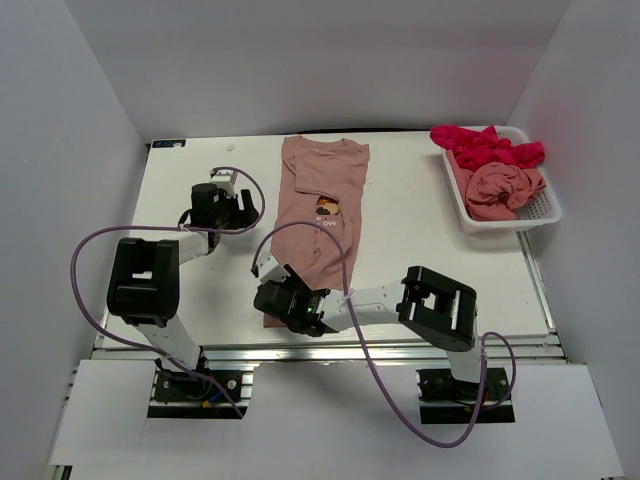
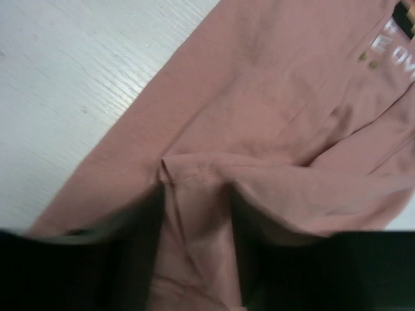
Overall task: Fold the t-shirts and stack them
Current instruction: Rotate the tshirt 90 degrees
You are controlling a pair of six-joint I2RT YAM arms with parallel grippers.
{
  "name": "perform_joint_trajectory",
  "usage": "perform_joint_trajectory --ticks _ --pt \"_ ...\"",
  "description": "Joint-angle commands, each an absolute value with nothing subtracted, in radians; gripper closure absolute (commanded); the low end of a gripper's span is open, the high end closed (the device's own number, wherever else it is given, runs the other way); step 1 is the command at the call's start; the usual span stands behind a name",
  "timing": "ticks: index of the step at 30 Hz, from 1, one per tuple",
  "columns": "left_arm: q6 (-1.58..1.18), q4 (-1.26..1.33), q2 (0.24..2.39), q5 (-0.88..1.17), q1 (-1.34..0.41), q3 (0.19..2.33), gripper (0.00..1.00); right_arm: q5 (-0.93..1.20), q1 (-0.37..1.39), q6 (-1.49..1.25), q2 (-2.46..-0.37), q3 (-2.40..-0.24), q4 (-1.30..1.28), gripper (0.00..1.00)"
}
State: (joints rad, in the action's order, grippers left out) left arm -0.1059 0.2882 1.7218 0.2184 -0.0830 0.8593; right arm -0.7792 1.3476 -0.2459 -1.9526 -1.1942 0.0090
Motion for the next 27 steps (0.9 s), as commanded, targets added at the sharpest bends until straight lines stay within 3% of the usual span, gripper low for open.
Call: perform_joint_trajectory --ticks 1,4,13,15,19,21,27 --pt "-0.100 0.279 1.663 0.229 -0.084 0.870 0.14 -0.802 1.342 -0.239 -1.901 -1.192 0.012 0.41" --pt "-0.106 0.290 1.664 0.229 -0.084 0.867 0.14 -0.784 1.345 -0.241 -1.902 -1.201 0.009 0.32" --pt "-0.100 0.301 1.657 0.219 -0.084 0.861 0.14 -0.770 1.355 -0.239 -1.950 -1.249 0.008 0.32" --pt "-0.095 0.301 1.655 0.216 -0.084 0.859 0.14 -0.769 1.355 -0.239 -1.963 -1.255 0.006 0.34" --pt "-0.087 0.307 1.654 0.213 -0.084 0.851 0.14 -0.779 1.355 -0.232 -1.980 -1.262 0.015 0.56" --pt "-0.087 0.308 1.649 0.213 -0.084 0.850 0.14 -0.779 1.355 -0.221 -1.999 -1.281 0.005 0.56" --pt "-0.092 0.310 1.646 0.218 -0.084 0.853 0.14 -0.773 1.355 -0.235 -2.062 -1.338 -0.077 0.35"
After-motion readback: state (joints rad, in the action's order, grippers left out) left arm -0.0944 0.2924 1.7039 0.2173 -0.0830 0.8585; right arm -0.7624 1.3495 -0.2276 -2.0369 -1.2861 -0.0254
